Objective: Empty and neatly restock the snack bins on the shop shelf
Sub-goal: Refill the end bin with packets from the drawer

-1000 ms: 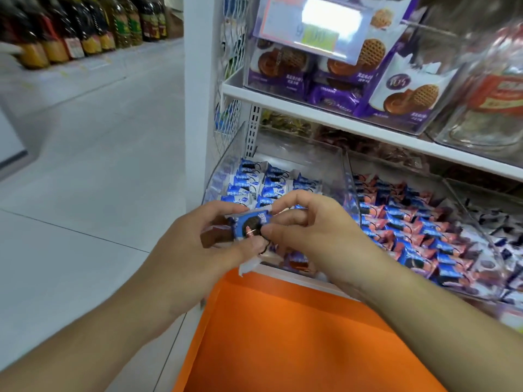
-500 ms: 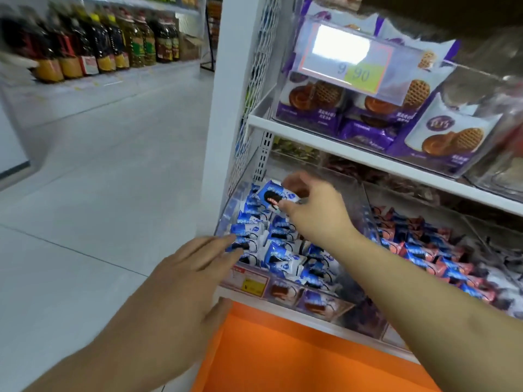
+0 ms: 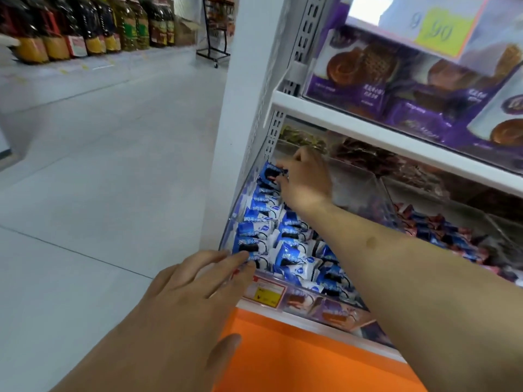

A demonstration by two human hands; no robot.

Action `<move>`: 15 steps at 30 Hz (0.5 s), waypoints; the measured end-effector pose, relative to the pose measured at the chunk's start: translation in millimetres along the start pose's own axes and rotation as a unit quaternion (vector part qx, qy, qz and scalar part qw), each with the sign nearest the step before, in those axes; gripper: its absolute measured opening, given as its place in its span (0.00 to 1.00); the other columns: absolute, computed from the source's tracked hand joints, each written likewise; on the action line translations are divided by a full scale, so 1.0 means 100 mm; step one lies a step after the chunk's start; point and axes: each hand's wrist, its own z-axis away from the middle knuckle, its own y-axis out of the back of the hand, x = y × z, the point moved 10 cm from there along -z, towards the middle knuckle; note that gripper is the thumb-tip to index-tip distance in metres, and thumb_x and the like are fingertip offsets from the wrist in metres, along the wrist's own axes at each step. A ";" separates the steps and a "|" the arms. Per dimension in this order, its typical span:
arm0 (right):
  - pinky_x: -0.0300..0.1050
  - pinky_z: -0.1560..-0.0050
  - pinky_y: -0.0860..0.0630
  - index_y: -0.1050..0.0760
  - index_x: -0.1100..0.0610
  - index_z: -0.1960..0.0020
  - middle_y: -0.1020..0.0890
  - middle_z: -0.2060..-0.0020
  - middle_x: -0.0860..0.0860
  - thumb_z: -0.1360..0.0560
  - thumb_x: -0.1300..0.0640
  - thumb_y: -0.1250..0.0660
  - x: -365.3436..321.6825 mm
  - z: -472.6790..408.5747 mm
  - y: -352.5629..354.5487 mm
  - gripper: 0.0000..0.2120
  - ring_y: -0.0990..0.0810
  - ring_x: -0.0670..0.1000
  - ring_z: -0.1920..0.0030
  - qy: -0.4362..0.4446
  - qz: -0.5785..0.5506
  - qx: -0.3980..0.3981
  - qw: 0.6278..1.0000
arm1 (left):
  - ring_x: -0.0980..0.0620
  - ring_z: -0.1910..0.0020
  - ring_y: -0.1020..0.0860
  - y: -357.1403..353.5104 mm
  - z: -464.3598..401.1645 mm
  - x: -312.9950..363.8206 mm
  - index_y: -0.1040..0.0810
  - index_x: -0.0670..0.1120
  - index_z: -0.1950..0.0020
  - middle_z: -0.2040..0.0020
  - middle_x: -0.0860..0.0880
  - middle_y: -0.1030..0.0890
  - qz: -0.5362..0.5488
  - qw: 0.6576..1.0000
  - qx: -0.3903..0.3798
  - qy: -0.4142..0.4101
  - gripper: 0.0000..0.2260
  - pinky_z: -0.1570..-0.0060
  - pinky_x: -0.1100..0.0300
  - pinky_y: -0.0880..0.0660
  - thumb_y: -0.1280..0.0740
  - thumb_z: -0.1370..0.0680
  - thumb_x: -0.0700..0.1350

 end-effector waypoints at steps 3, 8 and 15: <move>0.51 0.37 0.29 0.20 0.49 0.33 0.30 0.47 0.49 0.19 0.54 0.29 -0.05 -0.01 0.00 0.15 0.31 0.54 0.42 0.006 0.031 0.000 0.999 | 0.52 0.34 0.23 -0.14 -0.05 0.02 0.24 0.54 0.28 0.30 0.56 0.21 0.005 0.997 -0.072 -0.017 0.37 0.52 0.48 0.17 0.28 0.37 0.63; 0.48 0.39 0.31 0.26 0.46 0.26 0.35 0.46 0.49 0.18 0.53 0.32 -0.07 0.02 -0.07 0.21 0.33 0.55 0.38 0.007 0.004 -0.043 0.999 | 0.54 0.32 0.28 -0.18 -0.06 0.08 0.26 0.54 0.26 0.28 0.58 0.23 -0.004 0.997 -0.076 -0.018 0.38 0.51 0.50 0.19 0.30 0.35 0.64; 0.38 0.45 0.26 0.22 0.48 0.29 0.20 0.41 0.53 0.22 0.54 0.30 -0.24 0.86 0.80 0.22 0.19 0.51 0.45 0.069 -0.182 0.051 0.980 | 0.63 0.26 0.41 0.08 -0.05 0.23 0.36 0.66 0.22 0.24 0.70 0.37 0.120 0.986 -0.114 0.003 0.27 0.28 0.58 0.37 0.37 0.21 0.60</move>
